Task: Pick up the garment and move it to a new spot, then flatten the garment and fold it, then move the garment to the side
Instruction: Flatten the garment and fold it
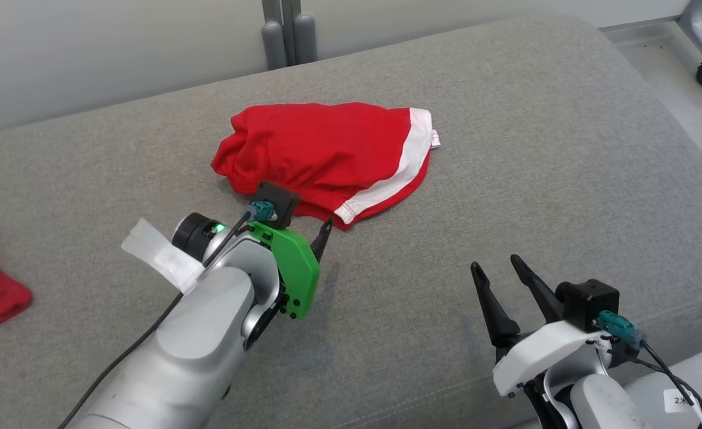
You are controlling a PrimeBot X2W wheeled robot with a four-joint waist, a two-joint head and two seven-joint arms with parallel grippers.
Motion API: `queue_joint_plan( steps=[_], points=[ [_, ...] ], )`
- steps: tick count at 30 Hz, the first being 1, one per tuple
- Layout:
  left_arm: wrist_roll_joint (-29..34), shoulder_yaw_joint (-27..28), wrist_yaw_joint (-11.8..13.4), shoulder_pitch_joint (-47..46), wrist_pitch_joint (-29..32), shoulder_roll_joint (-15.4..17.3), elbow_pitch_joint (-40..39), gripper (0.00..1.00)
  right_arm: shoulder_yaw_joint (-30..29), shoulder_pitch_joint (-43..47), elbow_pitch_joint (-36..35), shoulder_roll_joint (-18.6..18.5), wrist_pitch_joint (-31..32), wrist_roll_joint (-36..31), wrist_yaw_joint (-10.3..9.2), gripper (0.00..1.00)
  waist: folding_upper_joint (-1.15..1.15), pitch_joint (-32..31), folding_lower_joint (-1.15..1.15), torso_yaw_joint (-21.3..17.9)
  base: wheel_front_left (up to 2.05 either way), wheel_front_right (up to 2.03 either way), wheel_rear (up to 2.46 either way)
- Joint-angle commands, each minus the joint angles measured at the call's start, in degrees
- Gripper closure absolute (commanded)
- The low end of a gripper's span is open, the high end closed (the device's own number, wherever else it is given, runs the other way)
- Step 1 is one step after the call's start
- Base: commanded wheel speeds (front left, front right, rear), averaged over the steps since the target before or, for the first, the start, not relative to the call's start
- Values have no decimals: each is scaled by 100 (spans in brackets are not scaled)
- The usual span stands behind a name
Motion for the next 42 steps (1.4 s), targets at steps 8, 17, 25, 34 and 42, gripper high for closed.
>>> queue_joint_plan(
  steps=[8,17,25,34,42],
  points=[
    [-192,79,275,280,145,-29,-6,0,-52,133,-222,-11,57,-31,0,0,0,305,0,-680,0,0,0],
    [-481,333,551,254,302,-25,261,0,-92,144,-269,-9,-19,27,0,0,0,571,0,-997,0,0,0],
    [-640,479,529,138,162,-75,370,0,-44,105,-217,-8,-55,58,0,0,0,621,0,-987,0,0,0],
    [-826,595,524,-67,202,-171,677,12,64,-3,-195,-10,-82,94,0,0,0,677,0,-1007,0,0,0],
    [-933,648,417,-213,21,-301,814,100,1,-20,-145,-10,-125,108,0,0,0,728,0,-994,0,0,0]
  ],
)
